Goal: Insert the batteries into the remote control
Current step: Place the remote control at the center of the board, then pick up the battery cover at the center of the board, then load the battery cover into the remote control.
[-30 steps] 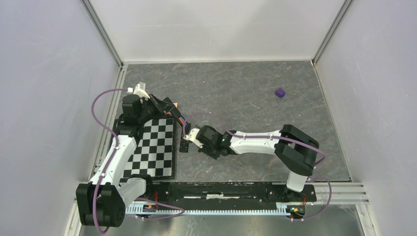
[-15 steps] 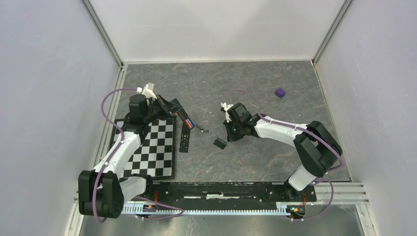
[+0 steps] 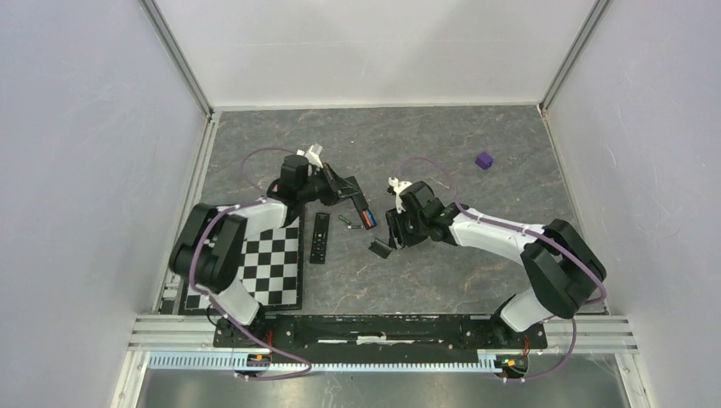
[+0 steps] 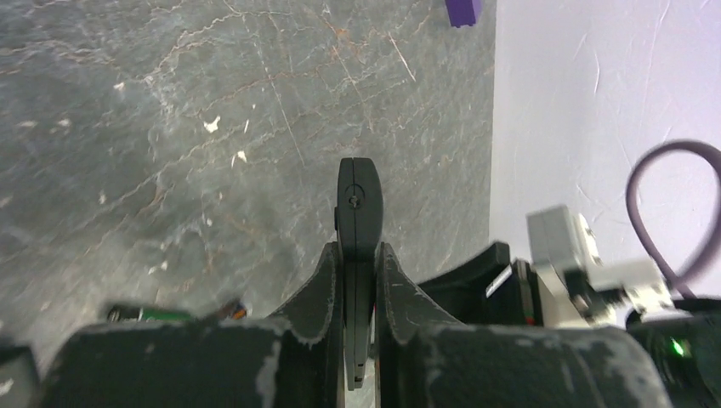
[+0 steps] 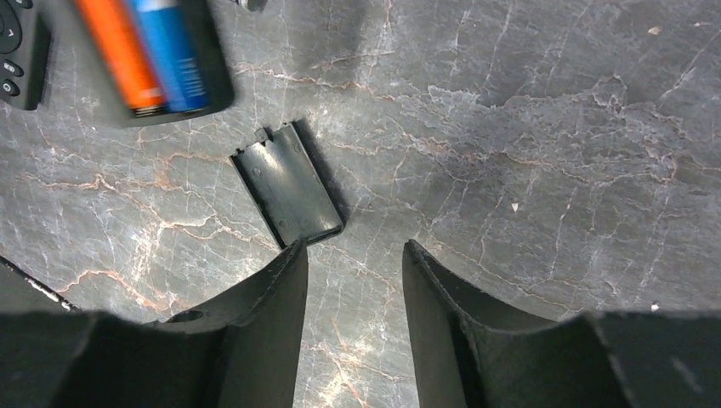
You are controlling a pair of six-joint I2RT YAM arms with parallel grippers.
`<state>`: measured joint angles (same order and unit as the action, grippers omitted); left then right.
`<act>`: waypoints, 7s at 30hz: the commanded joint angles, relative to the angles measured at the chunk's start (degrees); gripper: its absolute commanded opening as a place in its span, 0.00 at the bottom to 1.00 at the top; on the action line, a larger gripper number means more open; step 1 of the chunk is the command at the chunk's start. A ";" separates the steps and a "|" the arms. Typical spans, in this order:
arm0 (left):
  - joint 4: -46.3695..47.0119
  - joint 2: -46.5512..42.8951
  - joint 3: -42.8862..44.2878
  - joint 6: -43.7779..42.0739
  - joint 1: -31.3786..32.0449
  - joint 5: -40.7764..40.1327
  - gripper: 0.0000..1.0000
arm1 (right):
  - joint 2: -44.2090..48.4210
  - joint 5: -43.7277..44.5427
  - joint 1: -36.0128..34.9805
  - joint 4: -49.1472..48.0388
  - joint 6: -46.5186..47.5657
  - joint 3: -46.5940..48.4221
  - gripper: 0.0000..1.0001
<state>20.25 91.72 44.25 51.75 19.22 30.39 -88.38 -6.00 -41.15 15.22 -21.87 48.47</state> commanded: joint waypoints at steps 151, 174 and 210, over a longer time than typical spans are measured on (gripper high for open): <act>-35.95 -29.67 -3.03 35.44 -0.30 5.63 0.02 | 17.87 -2.18 -20.43 -51.37 66.72 -14.22 0.53; -36.14 -31.13 -3.00 37.02 -0.24 6.35 0.02 | 12.41 -0.19 -20.55 -54.44 70.32 -12.40 0.20; -26.84 -8.36 7.67 -11.75 -4.22 3.29 0.92 | 3.54 -27.49 10.68 -64.07 -52.13 -26.31 0.00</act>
<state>-13.02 79.33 48.53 43.77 14.63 31.35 -82.41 -30.06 -31.38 -31.48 -60.16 24.93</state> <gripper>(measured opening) 0.945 0.031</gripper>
